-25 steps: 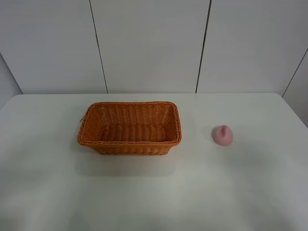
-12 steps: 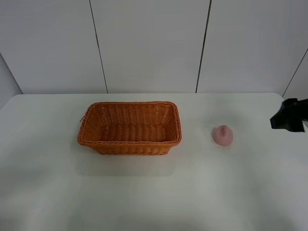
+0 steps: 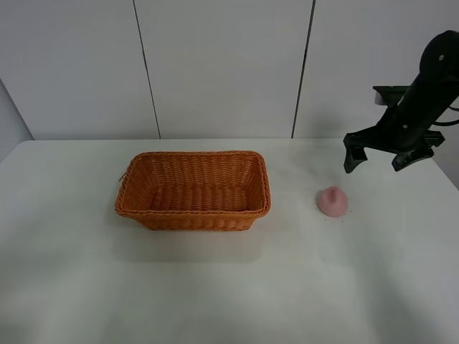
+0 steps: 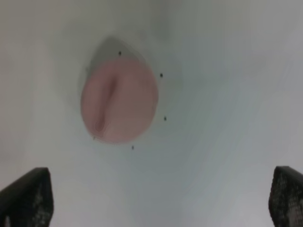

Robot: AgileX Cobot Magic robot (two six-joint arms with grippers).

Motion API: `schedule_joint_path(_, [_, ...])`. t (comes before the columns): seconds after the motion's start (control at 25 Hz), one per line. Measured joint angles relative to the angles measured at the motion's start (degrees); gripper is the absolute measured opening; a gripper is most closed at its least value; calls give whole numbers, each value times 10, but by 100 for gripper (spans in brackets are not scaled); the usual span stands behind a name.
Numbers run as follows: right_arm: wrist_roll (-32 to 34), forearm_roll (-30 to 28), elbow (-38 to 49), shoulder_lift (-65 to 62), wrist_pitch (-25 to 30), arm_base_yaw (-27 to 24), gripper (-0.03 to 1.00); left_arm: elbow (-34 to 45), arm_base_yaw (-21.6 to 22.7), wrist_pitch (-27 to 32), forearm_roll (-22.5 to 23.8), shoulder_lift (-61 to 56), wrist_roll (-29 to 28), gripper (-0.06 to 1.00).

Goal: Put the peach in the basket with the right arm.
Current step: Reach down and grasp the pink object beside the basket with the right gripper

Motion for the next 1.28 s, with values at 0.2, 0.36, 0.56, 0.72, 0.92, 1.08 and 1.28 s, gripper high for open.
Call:
schedule_joint_path(0.2, [0, 2, -34, 69, 17, 32, 70, 0, 0, 0, 0, 0, 0, 99])
schedule_joint_path(0.36, [0, 0, -35, 104, 3, 53, 70, 0, 0, 0, 0, 0, 0, 99])
schedule_joint_path(0.56, [15, -9, -36, 137, -32, 54, 70, 0, 0, 0, 0, 0, 0, 99])
schedule_joint_path(0.72, [29, -30, -36, 146, -40, 54, 70, 0, 0, 0, 0, 0, 0, 99])
schedule_joint_path(0.92, [40, -34, -36, 147, -51, 54, 70, 0, 0, 0, 0, 0, 0, 99])
schedule_joint_path(1.08, [40, -34, -36, 147, -58, 54, 70, 0, 0, 0, 0, 0, 0, 99])
schedule_joint_path(1.28, [55, -34, -36, 148, -84, 54, 70, 0, 0, 0, 0, 0, 0, 99])
